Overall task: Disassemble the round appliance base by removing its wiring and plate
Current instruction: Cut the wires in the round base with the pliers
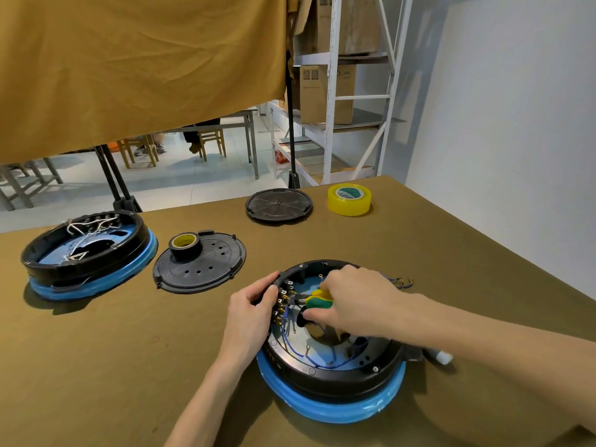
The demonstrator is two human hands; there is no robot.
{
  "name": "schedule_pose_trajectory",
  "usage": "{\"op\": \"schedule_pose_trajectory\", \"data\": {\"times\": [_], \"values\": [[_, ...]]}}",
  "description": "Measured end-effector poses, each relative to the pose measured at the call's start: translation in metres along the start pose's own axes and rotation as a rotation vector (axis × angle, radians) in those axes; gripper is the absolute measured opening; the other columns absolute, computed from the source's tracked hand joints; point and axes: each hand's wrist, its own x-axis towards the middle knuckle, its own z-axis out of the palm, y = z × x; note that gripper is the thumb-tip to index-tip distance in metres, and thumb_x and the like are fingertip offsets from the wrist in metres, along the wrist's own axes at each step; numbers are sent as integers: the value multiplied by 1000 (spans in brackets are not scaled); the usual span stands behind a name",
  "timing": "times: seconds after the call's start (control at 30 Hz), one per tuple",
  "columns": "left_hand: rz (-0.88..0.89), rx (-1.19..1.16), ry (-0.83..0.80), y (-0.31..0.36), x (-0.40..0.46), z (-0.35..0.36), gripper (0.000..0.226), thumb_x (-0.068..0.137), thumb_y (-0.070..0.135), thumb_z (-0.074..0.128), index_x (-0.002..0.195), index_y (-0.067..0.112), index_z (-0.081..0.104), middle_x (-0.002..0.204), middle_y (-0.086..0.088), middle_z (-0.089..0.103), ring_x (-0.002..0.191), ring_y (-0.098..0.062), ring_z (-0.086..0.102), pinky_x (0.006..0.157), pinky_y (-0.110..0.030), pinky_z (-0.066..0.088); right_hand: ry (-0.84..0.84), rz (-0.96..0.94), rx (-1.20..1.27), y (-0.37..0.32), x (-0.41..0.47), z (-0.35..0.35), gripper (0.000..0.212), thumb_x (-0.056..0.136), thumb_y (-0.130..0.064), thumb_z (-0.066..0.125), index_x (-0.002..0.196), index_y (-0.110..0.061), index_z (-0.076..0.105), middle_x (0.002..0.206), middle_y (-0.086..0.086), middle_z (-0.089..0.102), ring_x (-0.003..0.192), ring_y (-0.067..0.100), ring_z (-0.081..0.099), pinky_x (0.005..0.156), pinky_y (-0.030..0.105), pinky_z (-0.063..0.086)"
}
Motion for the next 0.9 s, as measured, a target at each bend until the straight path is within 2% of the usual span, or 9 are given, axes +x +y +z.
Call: {"op": "schedule_pose_trajectory", "data": {"times": [0.07,0.1,0.23,0.37,0.53,0.63,0.7,0.77,0.9], "values": [[7,14,4,0,0,0,33,104,18,56,136,25,66,124,17,64,102,20,53,74,3,42,183,-114,-236,-10,-4,13,58,96,-66,50,119,-13,58,106,7,60,87,25,58,66,35,41],[7,16,3,0,0,0,34,104,18,56,136,25,66,124,17,63,103,19,53,74,3,42,193,-121,-254,-13,-6,15,59,97,-65,49,120,-12,57,108,8,60,87,25,58,66,35,42],[8,15,-2,0,-1,-1,34,105,18,56,136,25,65,124,17,63,103,15,55,74,2,43,-84,22,182,5,2,-1,56,88,-73,56,96,-18,61,83,-2,60,74,17,61,68,34,52],[12,11,-4,1,-1,-1,33,104,20,56,136,27,66,126,17,64,108,12,55,83,-5,42,169,-93,-192,-9,-4,12,60,96,-68,48,118,-13,59,105,6,60,89,25,61,66,34,42],[5,3,-6,0,-1,-2,33,104,19,56,135,27,66,121,18,64,104,14,55,77,-1,45,-58,16,157,5,3,2,59,88,-73,57,99,-16,69,82,0,66,70,15,62,64,33,50],[8,9,-6,0,-1,-1,33,104,20,56,134,28,65,122,20,64,102,18,56,79,-2,44,162,-72,-114,-8,-3,11,59,95,-67,49,116,-13,61,103,4,62,86,22,61,65,34,44],[3,0,-9,0,0,-2,33,104,19,56,134,28,66,120,20,64,102,18,57,75,-1,46,136,-61,-65,-2,-1,10,59,93,-69,51,111,-15,64,99,3,64,83,21,62,67,35,49],[2,-5,-10,0,-1,-2,33,104,20,56,135,28,66,121,18,65,105,14,57,76,-4,48,-12,-2,81,2,0,5,58,89,-72,55,101,-16,67,91,1,67,81,20,66,71,38,56],[8,0,-11,0,-1,-2,33,104,19,57,134,29,66,121,19,65,106,16,55,79,-5,46,177,-66,-76,-6,-5,14,59,96,-68,47,116,-14,60,106,6,61,92,26,62,67,35,41]]}}
